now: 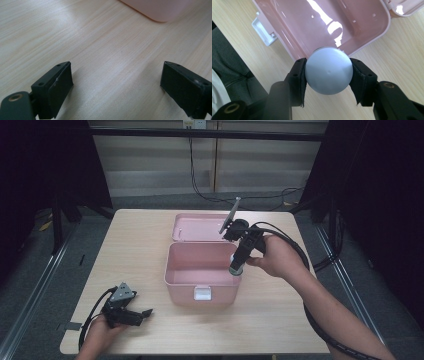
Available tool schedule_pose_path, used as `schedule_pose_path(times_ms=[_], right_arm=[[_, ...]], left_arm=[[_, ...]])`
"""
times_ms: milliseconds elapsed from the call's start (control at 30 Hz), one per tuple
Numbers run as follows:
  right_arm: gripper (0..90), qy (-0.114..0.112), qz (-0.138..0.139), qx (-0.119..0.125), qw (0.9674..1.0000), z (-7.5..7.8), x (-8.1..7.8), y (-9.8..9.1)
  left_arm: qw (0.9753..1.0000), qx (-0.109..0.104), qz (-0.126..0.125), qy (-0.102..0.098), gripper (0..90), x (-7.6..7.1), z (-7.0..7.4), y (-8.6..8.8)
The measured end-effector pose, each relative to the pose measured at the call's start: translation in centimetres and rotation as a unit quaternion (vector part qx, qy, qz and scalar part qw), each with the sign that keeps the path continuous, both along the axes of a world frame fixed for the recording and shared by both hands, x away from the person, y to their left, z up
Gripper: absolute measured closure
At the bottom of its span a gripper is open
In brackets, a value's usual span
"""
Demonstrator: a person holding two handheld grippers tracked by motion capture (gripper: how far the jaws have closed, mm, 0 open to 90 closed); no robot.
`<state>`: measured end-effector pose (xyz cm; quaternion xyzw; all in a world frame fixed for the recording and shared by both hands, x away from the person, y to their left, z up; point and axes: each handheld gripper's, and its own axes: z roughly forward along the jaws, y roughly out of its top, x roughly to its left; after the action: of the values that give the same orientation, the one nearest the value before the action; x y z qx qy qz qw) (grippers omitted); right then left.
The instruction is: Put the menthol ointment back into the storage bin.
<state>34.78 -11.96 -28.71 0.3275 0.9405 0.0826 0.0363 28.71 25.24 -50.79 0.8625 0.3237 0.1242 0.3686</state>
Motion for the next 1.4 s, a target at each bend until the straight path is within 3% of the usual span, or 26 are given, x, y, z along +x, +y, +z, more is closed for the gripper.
schedule_pose_path(times_ms=[367, 633, 1133, 1400], right_arm=[[51.0, -0.003, -0.019, -0.003, 0.9998, -1.3, 2.3, 1.5], [51.0, -0.005, -0.030, 0.000, 0.9995, -2.5, 3.6, 1.4], [51.0, -0.003, -0.024, -0.004, 0.9997, -4.4, 4.3, 2.0], [51.0, 0.000, -0.013, -0.004, 0.9999, -5.2, 4.6, 3.4]], left_arm=[[1.0000, 0.000, 0.000, 0.000, 10.1, 0.0, 0.0, 0.0], [1.0000, 0.000, 0.000, 0.000, 10.1, 0.0, 0.0, 0.0], [1.0000, -0.001, 0.000, 0.000, 10.1, 0.0, 0.0, 0.0], [1.0000, -0.001, 0.000, 0.000, 10.1, 0.0, 0.0, 0.0]])
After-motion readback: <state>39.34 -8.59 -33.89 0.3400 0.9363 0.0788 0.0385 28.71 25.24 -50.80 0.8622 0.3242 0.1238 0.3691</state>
